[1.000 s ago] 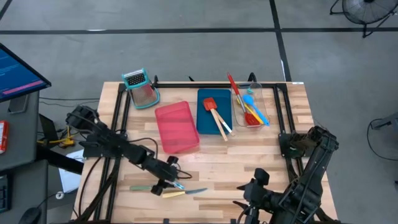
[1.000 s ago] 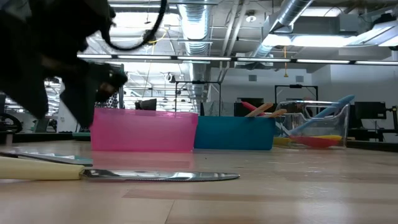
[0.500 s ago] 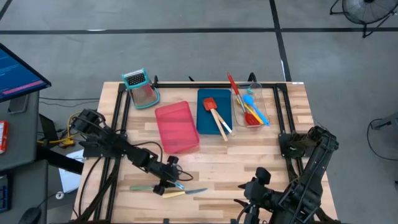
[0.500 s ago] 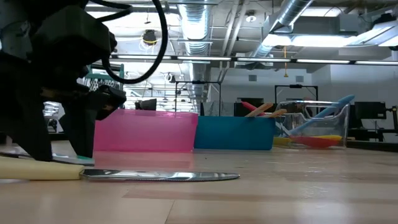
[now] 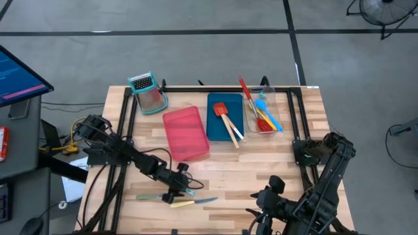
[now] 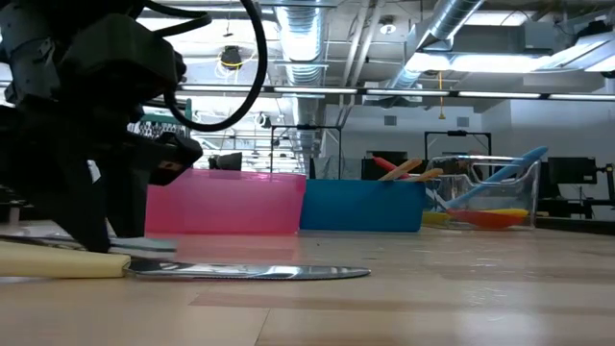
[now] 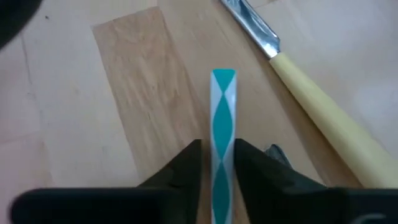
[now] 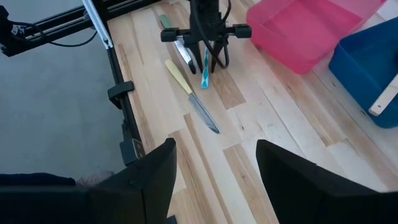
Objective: Pick & Place Kitchen Items
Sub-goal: Put the blue table knife into the red bin
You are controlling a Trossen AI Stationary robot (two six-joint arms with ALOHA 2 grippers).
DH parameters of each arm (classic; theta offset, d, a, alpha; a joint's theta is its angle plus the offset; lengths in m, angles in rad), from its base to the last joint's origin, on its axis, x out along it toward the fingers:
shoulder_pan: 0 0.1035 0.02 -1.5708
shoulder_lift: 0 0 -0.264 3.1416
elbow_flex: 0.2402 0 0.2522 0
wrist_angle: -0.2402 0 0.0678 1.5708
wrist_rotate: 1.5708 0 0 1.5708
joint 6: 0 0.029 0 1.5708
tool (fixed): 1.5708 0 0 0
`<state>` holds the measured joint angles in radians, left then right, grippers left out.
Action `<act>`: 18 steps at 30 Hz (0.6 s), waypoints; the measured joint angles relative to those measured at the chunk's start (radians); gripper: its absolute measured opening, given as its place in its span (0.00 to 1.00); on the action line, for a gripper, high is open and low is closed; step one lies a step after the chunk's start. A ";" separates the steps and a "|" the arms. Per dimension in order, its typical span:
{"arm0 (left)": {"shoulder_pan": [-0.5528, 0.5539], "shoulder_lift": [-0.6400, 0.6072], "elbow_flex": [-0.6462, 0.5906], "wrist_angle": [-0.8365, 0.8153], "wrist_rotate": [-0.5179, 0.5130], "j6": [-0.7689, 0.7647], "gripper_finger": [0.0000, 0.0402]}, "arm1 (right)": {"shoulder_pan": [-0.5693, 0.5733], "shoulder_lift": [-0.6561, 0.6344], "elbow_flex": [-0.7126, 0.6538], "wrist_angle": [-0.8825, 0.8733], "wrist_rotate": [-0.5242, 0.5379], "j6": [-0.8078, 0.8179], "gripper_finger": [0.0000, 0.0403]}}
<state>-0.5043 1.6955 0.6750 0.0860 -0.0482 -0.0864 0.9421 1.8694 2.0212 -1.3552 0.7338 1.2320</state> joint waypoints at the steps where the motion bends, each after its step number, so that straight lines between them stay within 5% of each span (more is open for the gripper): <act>1: 0.001 0.000 0.000 -0.001 -0.005 0.001 0.18 | 0.000 0.000 0.000 0.000 0.000 0.000 0.54; 7: -0.001 -0.001 0.000 -0.001 -0.007 0.001 0.03 | 0.000 0.000 0.000 0.000 0.000 0.000 0.54; 18: -0.001 -0.059 -0.007 -0.013 -0.021 -0.098 0.02 | 0.000 0.000 0.000 -0.003 0.000 0.000 0.54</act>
<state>-0.5049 1.6362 0.6682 0.0735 -0.0697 -0.1845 0.9421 1.8694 2.0212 -1.3586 0.7334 1.2320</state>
